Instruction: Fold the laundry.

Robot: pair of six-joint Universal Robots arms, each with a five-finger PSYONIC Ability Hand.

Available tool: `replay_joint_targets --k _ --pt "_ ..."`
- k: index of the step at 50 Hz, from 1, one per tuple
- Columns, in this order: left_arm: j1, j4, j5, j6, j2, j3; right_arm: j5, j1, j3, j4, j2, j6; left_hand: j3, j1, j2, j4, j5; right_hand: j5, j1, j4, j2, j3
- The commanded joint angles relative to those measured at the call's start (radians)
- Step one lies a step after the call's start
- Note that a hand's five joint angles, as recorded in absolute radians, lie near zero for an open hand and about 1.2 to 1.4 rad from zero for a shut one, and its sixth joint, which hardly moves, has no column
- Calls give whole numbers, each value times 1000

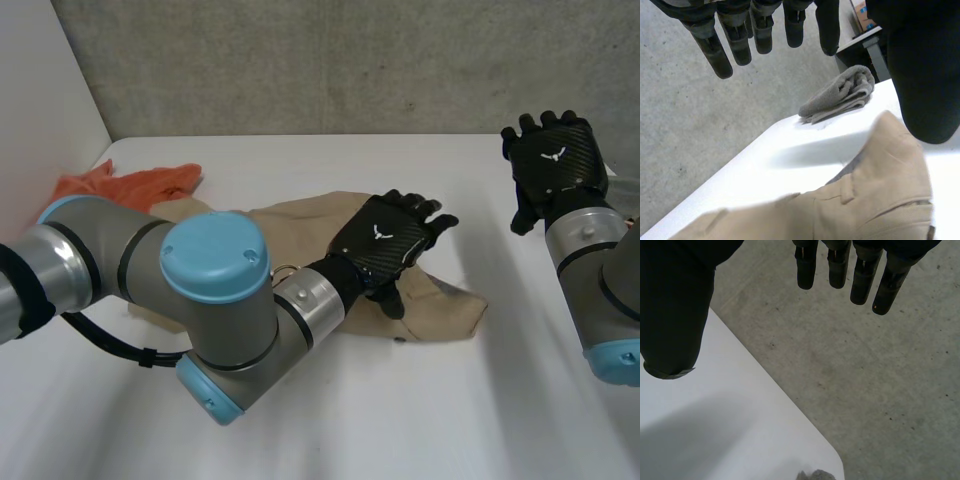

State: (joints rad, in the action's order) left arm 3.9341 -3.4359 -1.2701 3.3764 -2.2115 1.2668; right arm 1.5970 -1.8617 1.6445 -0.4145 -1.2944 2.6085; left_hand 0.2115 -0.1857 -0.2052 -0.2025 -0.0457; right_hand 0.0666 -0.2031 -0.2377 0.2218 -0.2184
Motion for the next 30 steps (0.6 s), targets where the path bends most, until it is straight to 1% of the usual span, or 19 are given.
replay_joint_targets --k 1,3,7,8,9,11,12,13,15,16,18,20,22,24,30 --pt "88 7 -83 8 84 11 -9 4 -22 31 3 -4 -37 11 31 28 46 -67 29 63 -47 44" --pt "117 12 -101 6 111 22 -18 4 -26 48 3 -4 -37 11 31 28 46 -67 29 63 -47 44" --pt "180 52 -138 11 203 84 -89 1 -38 124 3 -4 -33 7 27 24 42 -67 29 63 -47 44" --pt "194 59 -144 11 219 98 -130 -1 -43 166 4 -4 -30 4 24 21 39 -67 29 63 -47 44" --pt "226 76 -153 14 249 129 -152 -2 -46 187 6 -4 -27 2 21 18 36 -67 29 63 -47 44" --pt "261 95 -166 14 277 160 -192 -4 -54 230 6 -4 -24 -1 18 15 33 -67 29 63 -47 44" --pt "280 104 -172 15 291 175 -227 -11 -66 277 6 4 -24 -1 18 15 33 -67 29 63 -47 44" --pt "319 127 -184 14 318 207 -238 -14 -72 298 7 7 -21 -4 15 12 30 -67 29 63 -47 44" --pt "356 155 -196 15 338 238 -256 -22 -91 344 10 16 2 -28 -8 -11 7 -67 29 63 -47 44" --pt "370 167 -201 15 343 250 -271 -31 -116 394 15 30 11 -37 -17 -20 -2 -67 29 63 -47 44" --pt "419 204 -215 17 351 293 -279 -43 -149 440 27 51 25 -51 -32 -34 -17 -67 29 63 -47 44" --pt "463 225 -219 20 354 334 -291 -63 -215 502 82 90 58 -83 -64 -67 -49 -67 29 63 -47 44" --pt "488 230 -216 20 354 356 -299 -77 -270 537 128 116 81 -107 -88 -90 -72 -67 29 63 -47 44" --pt "525 230 -215 20 352 382 -307 -109 -363 585 193 146 87 -113 -93 -96 -78 -50 12 47 -31 28" --pt "579 227 -204 18 343 396 -293 -145 -587 689 362 165 78 -104 -85 -87 -70 23 -61 -26 42 -46"
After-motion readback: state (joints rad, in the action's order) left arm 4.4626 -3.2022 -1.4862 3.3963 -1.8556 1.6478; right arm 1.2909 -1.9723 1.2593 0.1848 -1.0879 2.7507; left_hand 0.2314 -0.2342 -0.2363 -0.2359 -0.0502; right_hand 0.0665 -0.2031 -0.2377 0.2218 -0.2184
